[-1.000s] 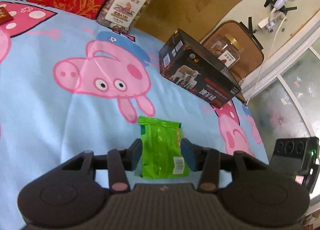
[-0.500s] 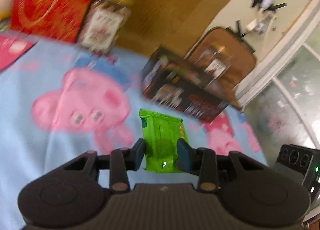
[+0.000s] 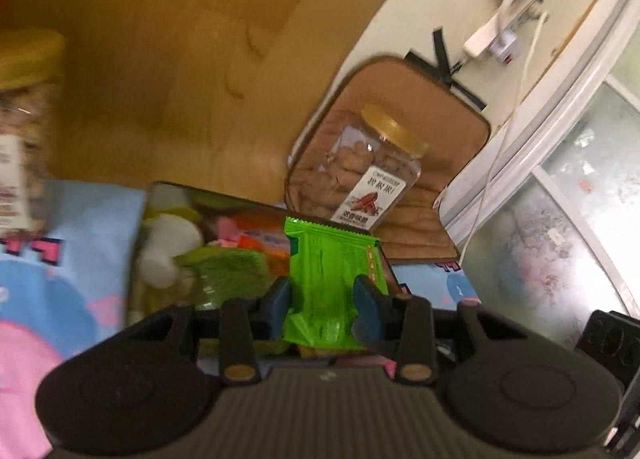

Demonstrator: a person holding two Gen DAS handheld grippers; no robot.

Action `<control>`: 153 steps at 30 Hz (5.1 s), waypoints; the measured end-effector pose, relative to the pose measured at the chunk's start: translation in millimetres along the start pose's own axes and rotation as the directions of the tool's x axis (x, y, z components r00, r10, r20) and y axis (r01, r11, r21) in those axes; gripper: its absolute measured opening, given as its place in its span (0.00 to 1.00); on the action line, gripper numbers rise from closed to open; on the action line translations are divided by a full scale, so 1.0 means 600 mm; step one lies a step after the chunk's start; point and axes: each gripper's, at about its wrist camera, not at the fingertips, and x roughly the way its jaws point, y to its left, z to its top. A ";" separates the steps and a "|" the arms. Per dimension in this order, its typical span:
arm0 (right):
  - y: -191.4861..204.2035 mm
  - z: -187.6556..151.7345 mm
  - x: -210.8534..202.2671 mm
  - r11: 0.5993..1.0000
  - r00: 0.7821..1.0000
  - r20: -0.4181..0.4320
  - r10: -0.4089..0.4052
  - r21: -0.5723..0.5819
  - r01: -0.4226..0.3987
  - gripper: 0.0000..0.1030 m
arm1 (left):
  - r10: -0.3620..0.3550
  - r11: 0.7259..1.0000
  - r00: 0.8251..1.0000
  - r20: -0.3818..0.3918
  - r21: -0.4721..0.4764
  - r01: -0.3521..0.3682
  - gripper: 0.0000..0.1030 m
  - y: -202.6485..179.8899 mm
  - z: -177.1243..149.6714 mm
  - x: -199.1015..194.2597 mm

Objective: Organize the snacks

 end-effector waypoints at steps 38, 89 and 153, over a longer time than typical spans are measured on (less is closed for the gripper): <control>0.015 -0.306 -0.258 0.890 0.892 -0.308 0.331 0.417 -0.186 0.39 | -0.075 0.997 0.981 -0.181 0.002 0.077 0.47 0.047 -0.367 -0.220; 0.021 -0.019 -0.068 0.961 0.964 -0.037 0.265 0.095 -0.261 0.15 | -0.018 0.999 0.997 0.072 0.046 0.015 0.45 0.018 -0.053 -0.140; 0.087 -0.196 -0.236 0.970 0.985 0.140 -0.101 0.234 0.067 0.96 | 0.508 0.806 0.805 0.306 0.161 -0.570 1.00 -0.111 -0.310 -0.248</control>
